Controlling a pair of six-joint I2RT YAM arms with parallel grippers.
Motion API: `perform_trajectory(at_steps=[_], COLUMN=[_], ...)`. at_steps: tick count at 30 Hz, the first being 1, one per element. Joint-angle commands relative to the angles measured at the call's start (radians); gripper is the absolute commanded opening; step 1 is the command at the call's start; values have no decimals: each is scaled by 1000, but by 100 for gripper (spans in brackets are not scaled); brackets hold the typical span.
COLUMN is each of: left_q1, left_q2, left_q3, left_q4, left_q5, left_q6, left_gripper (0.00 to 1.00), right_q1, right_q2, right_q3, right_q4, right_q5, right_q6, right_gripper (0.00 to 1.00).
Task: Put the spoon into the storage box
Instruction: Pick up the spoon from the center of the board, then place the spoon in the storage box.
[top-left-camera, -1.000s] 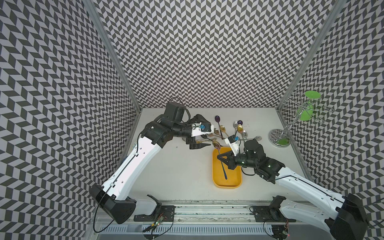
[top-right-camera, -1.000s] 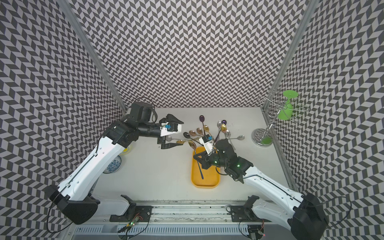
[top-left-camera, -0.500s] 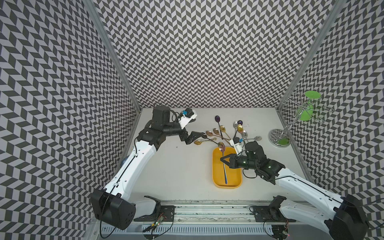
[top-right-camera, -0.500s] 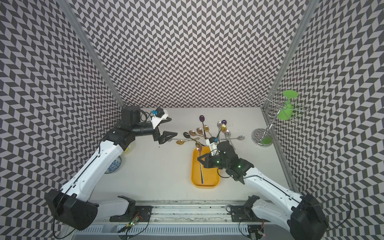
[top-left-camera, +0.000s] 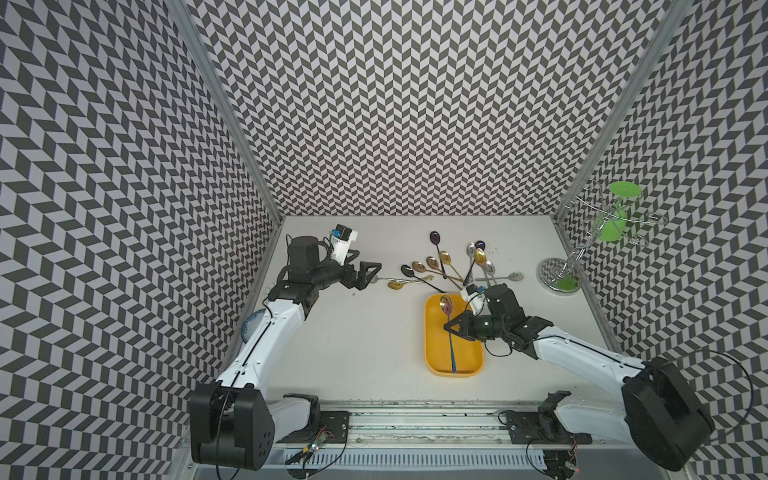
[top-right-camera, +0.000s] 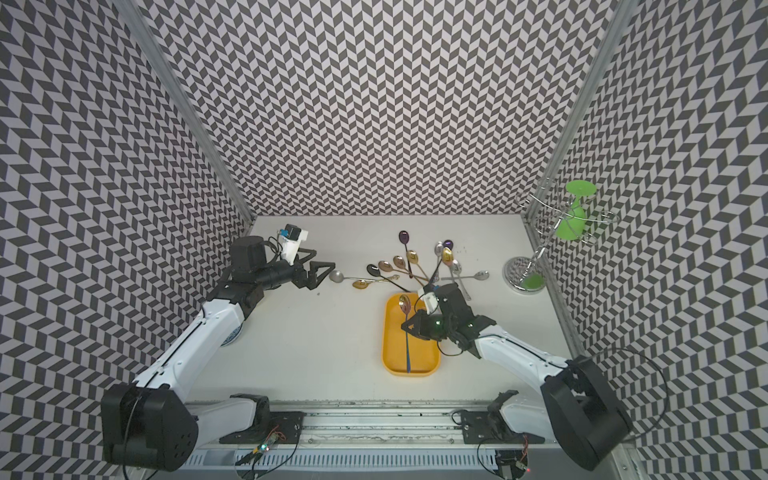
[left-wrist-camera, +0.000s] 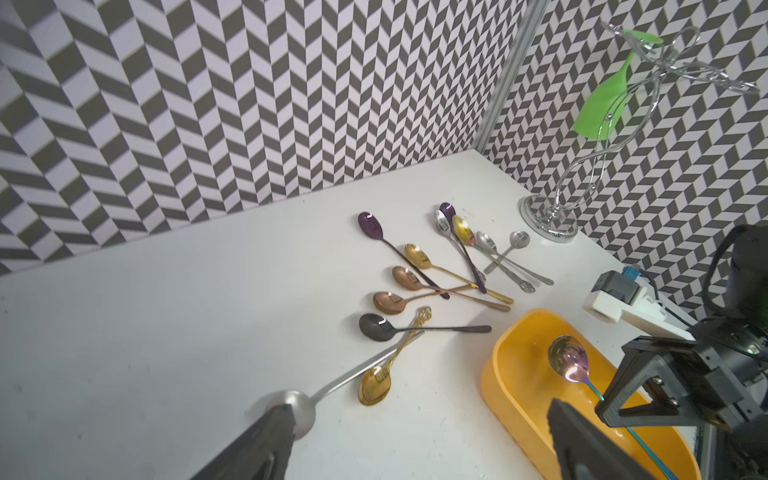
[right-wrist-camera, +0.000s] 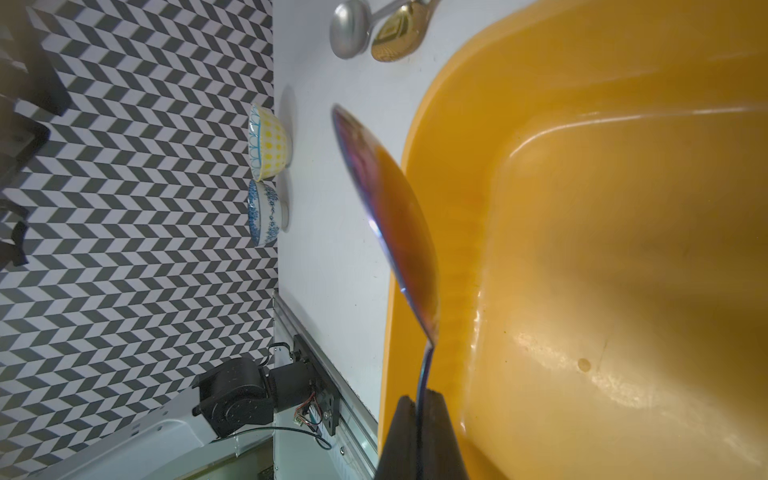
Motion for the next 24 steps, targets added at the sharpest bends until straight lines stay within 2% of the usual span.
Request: perform_trajectory(at_steps=[1,6,10,13,16,24], left_q1=[44,94,112,129,131,146], left_q2=[-43,-60,-74,-72,-81,-93], left_q3=[-25,-70,-92,-94,-94,-116], left_q4=[98,144,167,170,172,193], left_q5=[-5,-11,-20,-21,-26,-23], left_q6=[-70,-111,-113,-134,-126,-139], left_gripper=[99,99,99,98,98,98], right_q1=[-1,1,3,4,12,62], right_q2=[52,117,135,172,170,267], right_q3=[24,54,28,64,50,117], right_q4=[66,68,155,128,186,164], right_q5=[-41,-18,-3,25,59,104], right_q6=[-9,1,77,97,150,146], right_gripper=[0,0,0,0,0,2])
